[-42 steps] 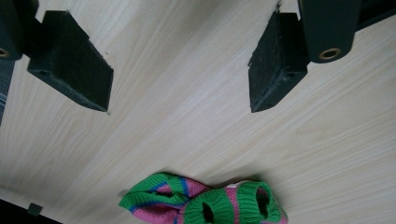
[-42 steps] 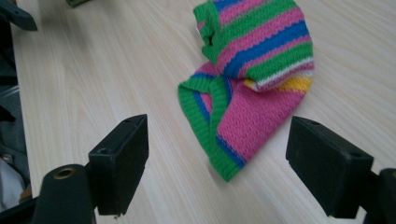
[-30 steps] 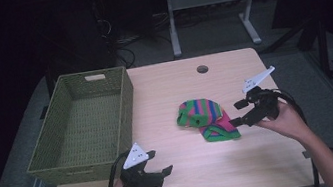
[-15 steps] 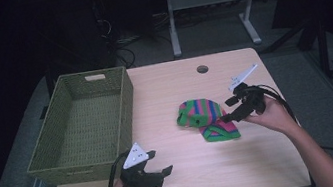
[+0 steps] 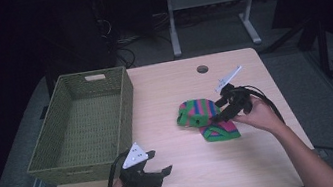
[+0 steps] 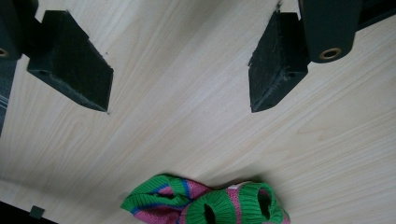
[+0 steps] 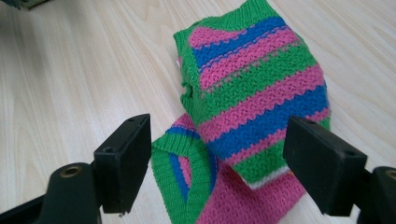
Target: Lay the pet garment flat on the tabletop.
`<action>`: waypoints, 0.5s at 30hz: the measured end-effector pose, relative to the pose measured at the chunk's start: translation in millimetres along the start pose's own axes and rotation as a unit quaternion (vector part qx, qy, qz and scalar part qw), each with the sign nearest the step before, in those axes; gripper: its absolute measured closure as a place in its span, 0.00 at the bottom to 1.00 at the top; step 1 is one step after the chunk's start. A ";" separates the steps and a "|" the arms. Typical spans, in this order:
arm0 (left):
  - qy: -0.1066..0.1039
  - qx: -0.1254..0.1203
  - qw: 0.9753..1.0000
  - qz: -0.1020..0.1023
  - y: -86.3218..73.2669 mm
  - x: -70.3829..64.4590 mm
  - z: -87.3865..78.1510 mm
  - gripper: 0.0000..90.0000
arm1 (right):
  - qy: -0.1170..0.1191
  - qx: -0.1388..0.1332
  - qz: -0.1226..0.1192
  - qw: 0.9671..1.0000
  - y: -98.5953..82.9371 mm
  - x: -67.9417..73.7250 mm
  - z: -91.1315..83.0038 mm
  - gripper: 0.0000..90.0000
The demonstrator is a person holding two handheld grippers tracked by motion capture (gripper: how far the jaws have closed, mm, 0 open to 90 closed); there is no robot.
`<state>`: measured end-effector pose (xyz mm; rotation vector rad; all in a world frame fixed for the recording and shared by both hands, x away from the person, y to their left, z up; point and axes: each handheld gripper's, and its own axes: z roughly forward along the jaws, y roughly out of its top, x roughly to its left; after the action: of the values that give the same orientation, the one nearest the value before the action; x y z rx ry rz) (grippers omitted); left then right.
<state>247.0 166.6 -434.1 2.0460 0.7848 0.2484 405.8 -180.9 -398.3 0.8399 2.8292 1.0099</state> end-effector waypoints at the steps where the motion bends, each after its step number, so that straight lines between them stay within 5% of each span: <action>1: -0.001 0.000 1.000 0.000 0.0 -0.1 0.1 0.24 | 0.002 0.000 0.002 1.000 0.9 0.2 1.7 0.26; 15: -0.001 0.002 1.000 0.004 0.3 0.0 0.3 0.24 | -0.019 0.029 -0.011 0.999 6.6 -0.2 26.3 0.26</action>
<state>247.2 166.2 -434.1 2.0527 0.7769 0.2506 414.2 -161.4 -415.2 0.8229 2.8418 0.9028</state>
